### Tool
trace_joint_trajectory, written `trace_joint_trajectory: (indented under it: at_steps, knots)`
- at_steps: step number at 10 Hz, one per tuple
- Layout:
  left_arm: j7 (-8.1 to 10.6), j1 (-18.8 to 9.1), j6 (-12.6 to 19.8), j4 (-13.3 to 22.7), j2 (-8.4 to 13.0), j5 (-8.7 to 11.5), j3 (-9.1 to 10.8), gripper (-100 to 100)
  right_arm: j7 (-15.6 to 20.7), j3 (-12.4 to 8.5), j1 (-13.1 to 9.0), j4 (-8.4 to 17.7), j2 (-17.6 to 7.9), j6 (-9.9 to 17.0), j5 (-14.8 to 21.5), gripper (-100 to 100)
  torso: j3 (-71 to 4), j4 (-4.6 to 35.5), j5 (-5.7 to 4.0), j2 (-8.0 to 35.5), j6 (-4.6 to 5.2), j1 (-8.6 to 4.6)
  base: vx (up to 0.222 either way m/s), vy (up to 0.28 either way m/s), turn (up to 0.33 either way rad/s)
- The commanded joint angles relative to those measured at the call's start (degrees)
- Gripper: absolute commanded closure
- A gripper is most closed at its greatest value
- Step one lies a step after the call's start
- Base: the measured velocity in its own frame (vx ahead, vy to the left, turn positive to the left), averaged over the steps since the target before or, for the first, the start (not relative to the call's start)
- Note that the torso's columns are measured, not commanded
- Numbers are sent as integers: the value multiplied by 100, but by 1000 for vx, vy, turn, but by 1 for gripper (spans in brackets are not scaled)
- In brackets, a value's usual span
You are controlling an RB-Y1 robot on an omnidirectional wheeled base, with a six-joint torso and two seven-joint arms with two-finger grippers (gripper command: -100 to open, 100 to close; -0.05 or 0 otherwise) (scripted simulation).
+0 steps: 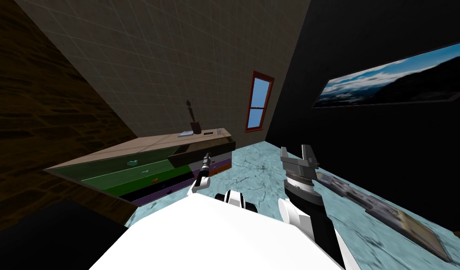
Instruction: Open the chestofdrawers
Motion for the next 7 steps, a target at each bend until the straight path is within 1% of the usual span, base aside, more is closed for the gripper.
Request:
trace_joint_trajectory:
  at_steps: [1, 3, 5, 7]
  knots:
    - [-5, 39, 23, -23, -19, 0, -26, 100, 0, 0, 0, 0, 1, 0, 0, 0, 12, -4, 3, 22, -1, -13, -172, -115, 23]
    - [-8, 70, 41, -42, -34, 0, -47, 100, 0, 1, -2, 0, 1, 0, 0, 0, 22, -6, 7, 33, 8, -14, -158, -126, 27]
    - [-6, 100, 40, -91, -36, 2, -63, 100, 0, 0, 0, 0, 0, 0, 0, 0, -5, 3, -1, -6, 9, 13, -86, -68, 15]
    - [-3, 126, 44, -103, -35, 3, -89, 100, 0, 1, -1, 0, 1, 0, 0, 0, 21, -5, 7, 32, 12, -12, -173, -96, 11]
